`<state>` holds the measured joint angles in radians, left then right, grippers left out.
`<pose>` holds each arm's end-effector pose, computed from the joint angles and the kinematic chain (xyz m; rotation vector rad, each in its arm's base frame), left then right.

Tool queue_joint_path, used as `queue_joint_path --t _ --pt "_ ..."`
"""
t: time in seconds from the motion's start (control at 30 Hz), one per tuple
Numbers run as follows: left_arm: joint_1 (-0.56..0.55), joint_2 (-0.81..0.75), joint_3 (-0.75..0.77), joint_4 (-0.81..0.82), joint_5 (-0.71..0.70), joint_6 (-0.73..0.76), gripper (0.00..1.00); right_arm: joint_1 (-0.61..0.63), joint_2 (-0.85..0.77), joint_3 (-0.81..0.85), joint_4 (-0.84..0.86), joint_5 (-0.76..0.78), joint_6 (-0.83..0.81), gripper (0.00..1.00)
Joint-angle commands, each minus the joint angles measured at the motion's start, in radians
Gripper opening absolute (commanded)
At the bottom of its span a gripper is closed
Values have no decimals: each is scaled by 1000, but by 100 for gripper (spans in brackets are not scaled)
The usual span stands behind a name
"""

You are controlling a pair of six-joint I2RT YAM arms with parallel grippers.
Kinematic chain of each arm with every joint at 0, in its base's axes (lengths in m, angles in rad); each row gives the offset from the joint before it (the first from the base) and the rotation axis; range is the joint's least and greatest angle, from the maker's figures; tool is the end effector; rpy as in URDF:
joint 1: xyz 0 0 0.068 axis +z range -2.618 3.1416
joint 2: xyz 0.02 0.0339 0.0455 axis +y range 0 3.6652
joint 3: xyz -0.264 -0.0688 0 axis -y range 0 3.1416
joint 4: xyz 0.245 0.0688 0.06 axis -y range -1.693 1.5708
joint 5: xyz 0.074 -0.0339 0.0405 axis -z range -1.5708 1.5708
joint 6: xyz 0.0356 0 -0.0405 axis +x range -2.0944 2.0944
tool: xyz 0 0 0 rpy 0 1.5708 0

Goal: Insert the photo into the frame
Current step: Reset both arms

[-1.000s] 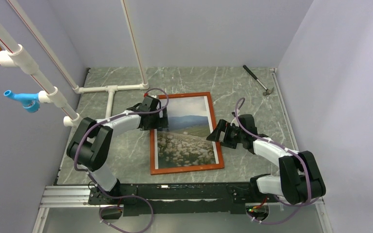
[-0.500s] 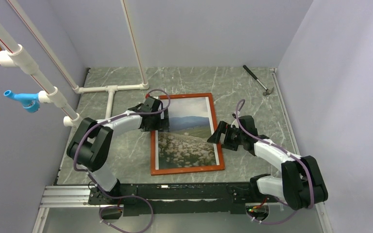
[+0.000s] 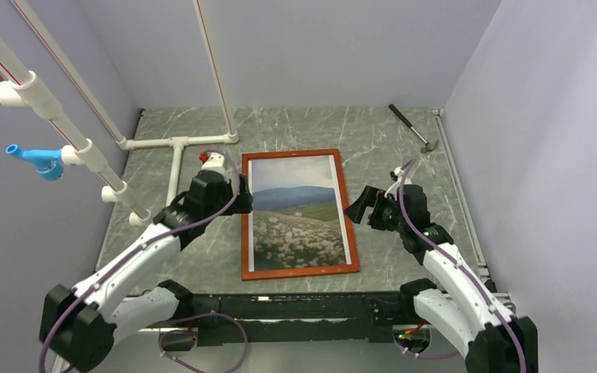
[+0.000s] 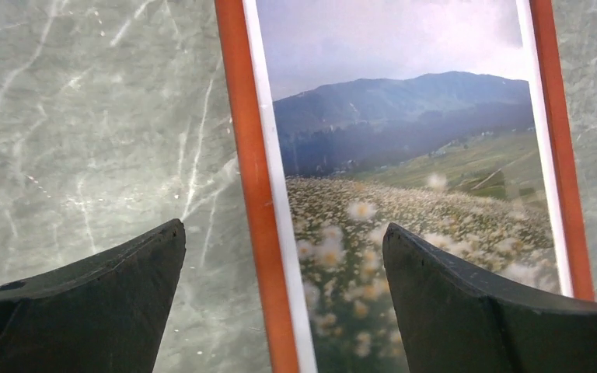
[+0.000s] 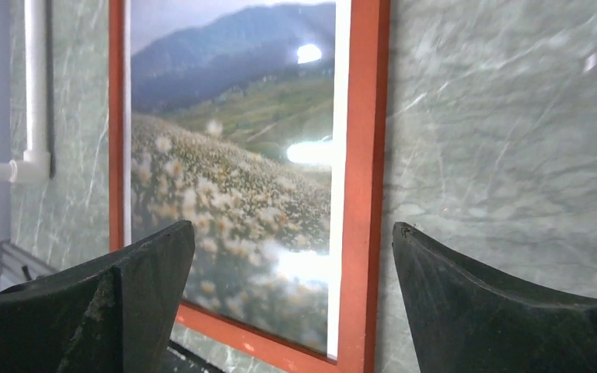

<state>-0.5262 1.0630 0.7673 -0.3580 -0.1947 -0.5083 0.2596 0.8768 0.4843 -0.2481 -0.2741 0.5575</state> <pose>0.2023 -0.1095 0.2639 -0.0876 2.2316 -0.3552 0.1785 0.0574 0.2134 0.1826 2.2815 0.7442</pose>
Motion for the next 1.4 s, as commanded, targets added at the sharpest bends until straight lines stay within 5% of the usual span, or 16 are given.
queue_joint_path --t 0.0,0.5,0.9,1.27,1.37 --pt "0 -148 -143 154 -44 122 99 -7 -128 22 -25 140 -50 100" --pt "4 -518 -595 695 -139 487 99 -8 -495 -182 199 512 -341 100" --pt "242 -269 -559 875 -60 611 99 -43 -306 -314 539 668 -428 97" --pt "410 -22 -702 1403 44 599 99 -218 -54 -439 968 538 -456 96" --pt "446 8 -674 1387 56 613 99 -251 35 -448 1110 506 -462 96"
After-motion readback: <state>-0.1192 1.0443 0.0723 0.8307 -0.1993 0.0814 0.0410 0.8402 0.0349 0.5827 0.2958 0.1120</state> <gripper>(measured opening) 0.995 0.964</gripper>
